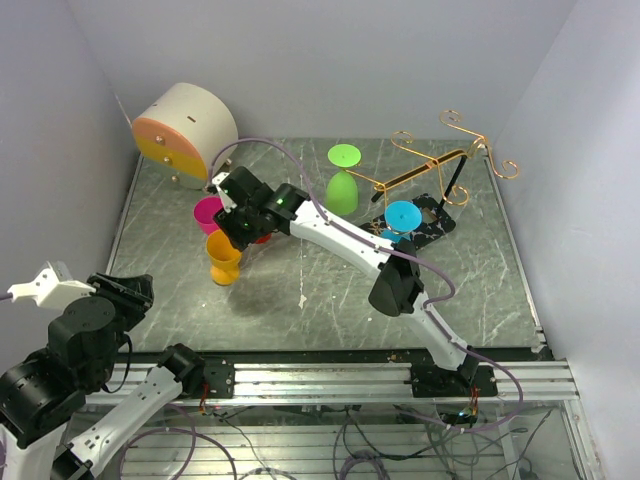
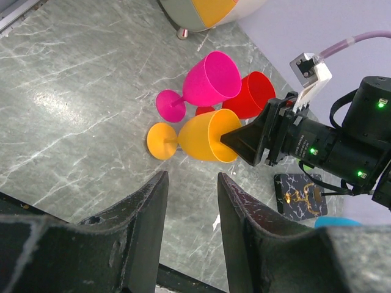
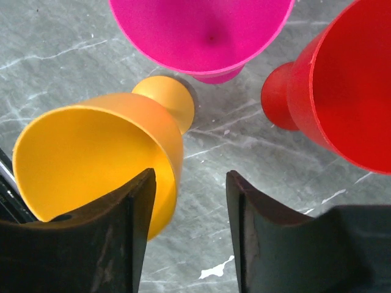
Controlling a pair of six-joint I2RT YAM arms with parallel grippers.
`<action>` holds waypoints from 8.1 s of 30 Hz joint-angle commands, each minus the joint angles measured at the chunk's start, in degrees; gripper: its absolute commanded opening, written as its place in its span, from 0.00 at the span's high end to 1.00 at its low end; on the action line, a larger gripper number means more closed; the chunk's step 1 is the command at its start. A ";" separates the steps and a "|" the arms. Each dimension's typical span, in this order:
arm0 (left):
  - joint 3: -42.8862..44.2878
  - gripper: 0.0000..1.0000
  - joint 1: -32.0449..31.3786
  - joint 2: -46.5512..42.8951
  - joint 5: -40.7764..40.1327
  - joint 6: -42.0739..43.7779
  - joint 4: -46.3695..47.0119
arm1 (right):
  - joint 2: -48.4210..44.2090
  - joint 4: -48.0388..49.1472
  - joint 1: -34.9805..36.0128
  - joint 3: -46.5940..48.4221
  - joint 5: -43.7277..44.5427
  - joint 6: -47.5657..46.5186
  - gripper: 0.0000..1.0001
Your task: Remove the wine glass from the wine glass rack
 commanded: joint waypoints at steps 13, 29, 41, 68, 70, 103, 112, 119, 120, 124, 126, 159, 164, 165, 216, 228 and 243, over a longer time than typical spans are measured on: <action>-1.63 0.52 0.20 -0.43 1.10 -0.66 3.35 | -16.19 3.39 -0.02 -2.06 -0.08 0.77 0.43; -2.44 0.52 0.20 -1.44 1.74 -0.61 4.77 | -36.60 24.45 -41.00 -23.58 -33.08 24.63 0.69; -1.80 0.50 0.17 10.32 9.44 10.01 14.79 | -36.80 32.26 -51.47 -37.41 -42.91 31.36 0.66; -4.39 0.51 0.19 16.42 15.61 13.77 22.46 | -31.62 24.71 -45.13 -35.02 -37.84 23.33 0.67; -4.80 0.52 0.18 16.40 15.67 13.61 22.51 | -31.68 24.96 -45.01 -35.06 -38.67 23.32 0.68; -8.09 0.53 0.18 14.73 16.10 11.70 21.96 | -34.61 27.89 -42.64 -35.66 -41.00 23.25 0.79; -8.59 0.53 0.20 14.46 16.15 11.75 21.75 | -35.68 26.94 -42.61 -37.15 -41.06 22.62 0.80; -8.88 0.53 0.20 14.29 15.64 11.73 21.11 | -37.00 28.15 -42.44 -39.70 -41.34 22.83 0.81; -9.06 0.53 0.20 14.28 15.63 11.74 21.18 | -36.95 28.19 -42.40 -39.77 -41.50 22.86 0.82; -9.21 0.53 0.15 14.59 15.72 11.83 21.25 | -36.75 28.18 -42.07 -39.87 -42.11 22.80 0.86; -9.19 0.53 0.20 14.72 15.67 11.75 21.18 | -36.71 27.99 -41.91 -39.79 -41.94 22.70 0.90; -7.73 0.48 0.20 15.56 16.52 11.19 21.83 | -39.21 42.18 -49.52 -45.60 -40.34 33.35 1.00; -7.97 0.48 0.20 15.08 17.55 10.55 22.33 | -33.41 49.07 -49.31 -39.89 -45.24 35.40 1.00; -8.02 0.48 0.20 15.09 17.87 10.38 22.69 | -32.37 51.02 -49.14 -38.78 -46.84 35.54 1.00; -26.22 0.35 0.24 6.72 51.07 -22.92 47.62 | -67.82 80.90 27.18 -93.57 30.41 -53.11 1.00; -24.10 0.35 0.20 2.60 44.57 -24.39 41.57 | -69.25 82.84 28.60 -96.10 32.11 -52.96 1.00; -27.69 0.39 0.20 5.15 48.64 -25.40 47.77 | -63.77 89.09 30.80 -96.24 31.31 -54.32 1.00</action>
